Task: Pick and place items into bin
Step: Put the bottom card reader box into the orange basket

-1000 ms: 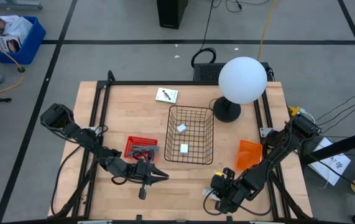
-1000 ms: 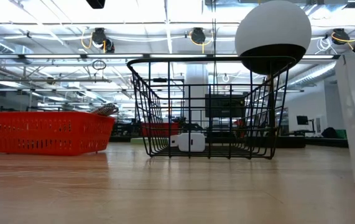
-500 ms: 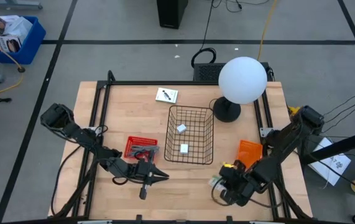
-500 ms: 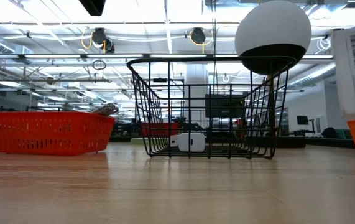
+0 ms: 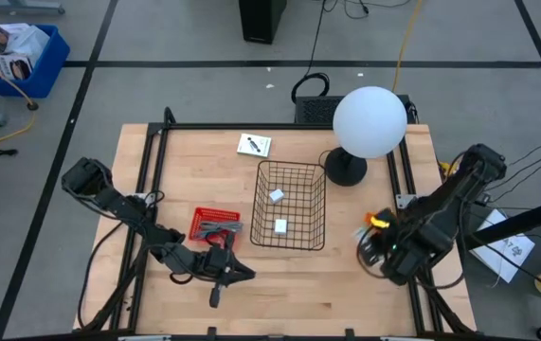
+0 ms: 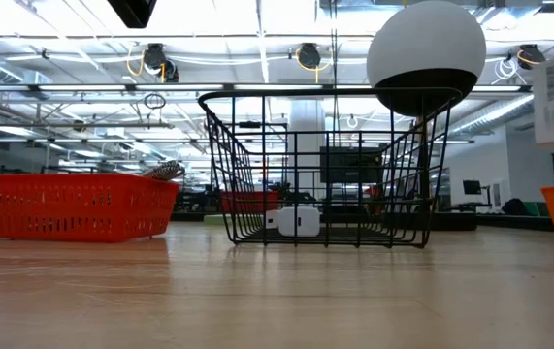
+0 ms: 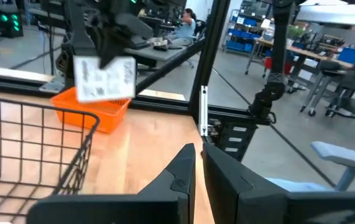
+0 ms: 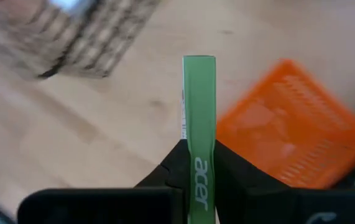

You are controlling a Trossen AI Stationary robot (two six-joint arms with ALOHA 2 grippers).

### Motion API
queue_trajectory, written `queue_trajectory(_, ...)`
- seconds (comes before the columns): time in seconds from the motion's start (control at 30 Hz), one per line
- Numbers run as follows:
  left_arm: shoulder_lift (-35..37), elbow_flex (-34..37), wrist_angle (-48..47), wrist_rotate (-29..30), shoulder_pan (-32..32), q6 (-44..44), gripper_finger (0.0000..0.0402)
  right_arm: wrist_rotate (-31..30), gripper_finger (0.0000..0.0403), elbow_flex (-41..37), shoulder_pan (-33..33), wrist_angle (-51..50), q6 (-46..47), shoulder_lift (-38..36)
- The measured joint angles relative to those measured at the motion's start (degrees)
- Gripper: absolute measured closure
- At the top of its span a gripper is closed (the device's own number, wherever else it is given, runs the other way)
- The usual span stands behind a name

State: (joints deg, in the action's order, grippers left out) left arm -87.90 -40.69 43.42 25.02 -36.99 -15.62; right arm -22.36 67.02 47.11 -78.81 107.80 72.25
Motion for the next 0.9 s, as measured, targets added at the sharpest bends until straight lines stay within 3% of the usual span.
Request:
queue_trajectory(0.17, 0.0, 0.0, 0.0, 0.0, -0.3, 0.0, 0.0366, 2.9, 0.0372, 0.0, 0.0, -11.2, 12.9, -2.0)
queue_trajectory(0.33, 0.0, 0.0, 0.1, 0.0, -0.2, 0.3, 0.0366, 0.4, 0.0372, -1.7, -1.1, -9.5, 17.8, -1.3)
queue_trajectory(0.47, 0.0, 0.0, -0.1, -1.6, -0.2, 0.2, 0.0366, 9.1, 0.0369, -5.3, -3.5, -11.2, 21.8, -0.3)
queue_trajectory(0.63, 0.0, 0.0, -0.2, -4.9, -0.2, 3.8, 0.0366, 15.9, 0.0364, -10.7, -5.8, -10.8, 23.6, -0.3)
queue_trajectory(0.77, 0.0, 0.0, -0.2, -5.0, -0.2, 7.7, 0.0366, 15.7, 0.036, -13.7, -7.5, -8.4, 22.5, -0.3)
queue_trajectory(0.9, 0.0, 0.0, 0.0, -5.0, -0.2, 11.8, 0.0366, 14.6, 0.0329, -14.3, -8.8, -4.8, 21.5, -0.3)
